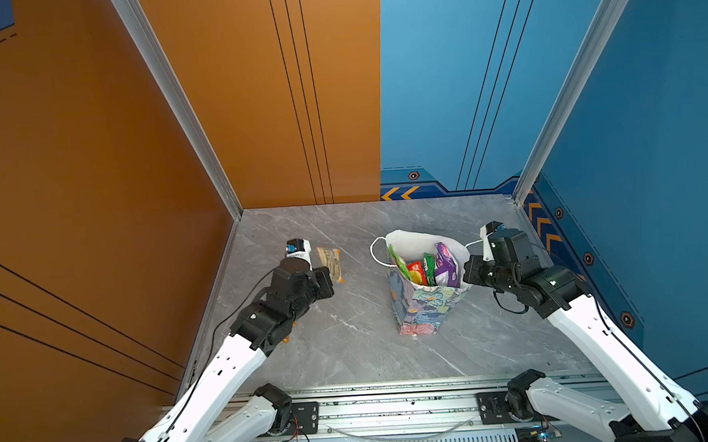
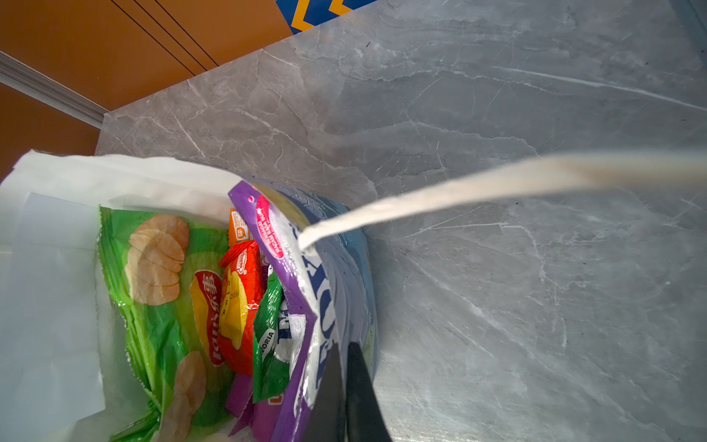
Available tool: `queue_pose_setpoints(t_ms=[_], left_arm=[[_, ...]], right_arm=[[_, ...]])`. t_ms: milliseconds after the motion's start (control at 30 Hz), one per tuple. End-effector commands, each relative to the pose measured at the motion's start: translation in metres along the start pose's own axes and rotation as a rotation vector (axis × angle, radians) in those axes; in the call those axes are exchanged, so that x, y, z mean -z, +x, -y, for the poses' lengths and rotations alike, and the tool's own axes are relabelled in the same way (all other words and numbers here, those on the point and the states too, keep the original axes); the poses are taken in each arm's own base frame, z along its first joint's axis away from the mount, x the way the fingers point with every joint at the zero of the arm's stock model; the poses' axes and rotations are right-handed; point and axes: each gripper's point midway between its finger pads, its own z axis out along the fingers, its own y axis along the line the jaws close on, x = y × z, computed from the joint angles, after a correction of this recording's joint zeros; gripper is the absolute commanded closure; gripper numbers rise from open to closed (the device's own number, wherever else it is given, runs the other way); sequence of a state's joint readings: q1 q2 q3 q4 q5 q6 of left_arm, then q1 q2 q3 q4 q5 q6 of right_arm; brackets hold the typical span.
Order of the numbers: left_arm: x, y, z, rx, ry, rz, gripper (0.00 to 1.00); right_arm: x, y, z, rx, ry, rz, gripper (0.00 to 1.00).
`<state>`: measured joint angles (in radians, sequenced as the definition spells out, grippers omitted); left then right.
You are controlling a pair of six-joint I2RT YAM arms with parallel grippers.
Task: Place the snacks into the paper bag
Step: 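Lift the tan bar with the left gripper and carry it over the bag, then lower the tan bar into the paper bag with the left gripper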
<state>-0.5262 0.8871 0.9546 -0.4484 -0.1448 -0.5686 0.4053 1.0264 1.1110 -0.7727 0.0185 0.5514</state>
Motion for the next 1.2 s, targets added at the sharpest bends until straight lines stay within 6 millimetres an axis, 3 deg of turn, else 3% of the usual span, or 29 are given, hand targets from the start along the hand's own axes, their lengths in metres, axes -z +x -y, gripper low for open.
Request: queue_pose_setpoints(t_ms=[0,233,467,667,833,1167], left_arm=[[0.021,-0.018,0.000,-0.114,-0.052,0.019,1.00],[0.057,-0.069,0.061,-0.215,0.066,0.138,1.00],[0.079,-0.082,0.125,-0.368,0.148,0.201,1.00],[0.080,-0.070,0.169,-0.438,0.224,0.178,1.00],[0.068,-0.050,0.199,-0.500,0.259,0.132,1.00],[0.037,-0.016,0.221,-0.567,0.260,0.030,1.00]], right_arm=[[0.005,-0.010,-0.006,-0.009,-0.025,0.047,1.00],[0.005,-0.010,-0.008,-0.004,-0.026,0.044,1.00],[0.005,-0.008,-0.007,-0.002,-0.026,0.043,1.00],[0.005,-0.007,-0.007,0.000,-0.026,0.044,1.00],[0.007,-0.008,-0.007,0.005,-0.025,0.045,1.00],[0.009,-0.009,-0.007,0.008,-0.024,0.048,1.00]])
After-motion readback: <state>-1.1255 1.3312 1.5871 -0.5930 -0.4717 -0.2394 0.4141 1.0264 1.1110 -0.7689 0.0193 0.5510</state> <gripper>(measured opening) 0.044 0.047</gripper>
